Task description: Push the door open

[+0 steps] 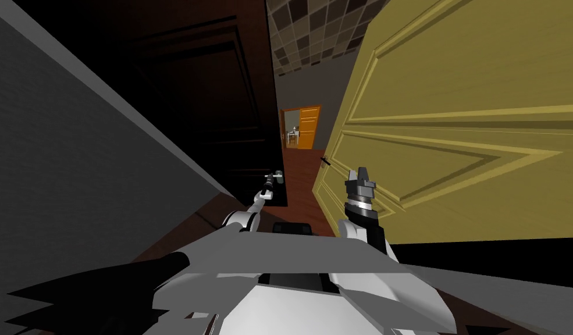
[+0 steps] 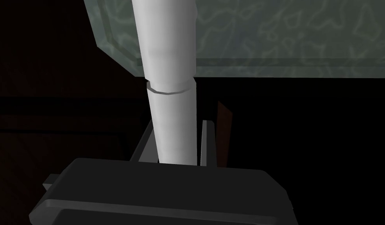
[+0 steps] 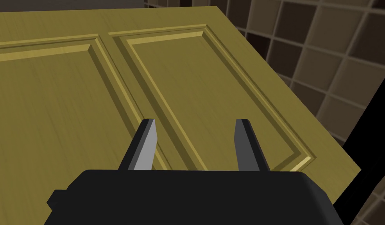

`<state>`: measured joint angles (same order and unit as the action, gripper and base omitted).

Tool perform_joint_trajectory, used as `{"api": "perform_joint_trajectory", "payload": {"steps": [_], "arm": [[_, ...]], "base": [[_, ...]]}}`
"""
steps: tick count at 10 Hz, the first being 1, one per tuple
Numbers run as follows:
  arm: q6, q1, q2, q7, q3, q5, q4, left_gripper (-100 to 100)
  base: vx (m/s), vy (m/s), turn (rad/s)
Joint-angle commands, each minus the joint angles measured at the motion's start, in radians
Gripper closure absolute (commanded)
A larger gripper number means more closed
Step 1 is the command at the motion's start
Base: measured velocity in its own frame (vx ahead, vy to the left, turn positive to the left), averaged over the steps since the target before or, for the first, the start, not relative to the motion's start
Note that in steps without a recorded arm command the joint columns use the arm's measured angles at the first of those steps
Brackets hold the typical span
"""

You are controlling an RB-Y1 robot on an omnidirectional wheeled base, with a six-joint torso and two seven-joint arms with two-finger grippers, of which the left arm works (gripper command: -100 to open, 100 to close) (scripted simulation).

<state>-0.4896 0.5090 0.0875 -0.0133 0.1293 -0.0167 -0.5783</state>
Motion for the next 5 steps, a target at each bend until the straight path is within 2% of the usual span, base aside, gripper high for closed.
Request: {"api": "perform_joint_trajectory", "payload": {"steps": [1, 2, 4, 5], "arm": [[0.024, -0.009, 0.008, 0.007, 0.013, -0.003, -0.046, 100], [0.024, -0.011, 0.013, 0.013, 0.031, -0.009, -0.046, 100], [0.024, -0.013, 0.019, 0.02, 0.053, -0.017, -0.046, 100], [0.024, -0.013, 0.019, 0.02, 0.053, -0.017, -0.043, 100]], "base": [[0.12, -0.092, 0.05], [0.149, -0.103, 0.06], [0.208, -0.159, 0.086], [0.098, -0.094, 0.053]]}}
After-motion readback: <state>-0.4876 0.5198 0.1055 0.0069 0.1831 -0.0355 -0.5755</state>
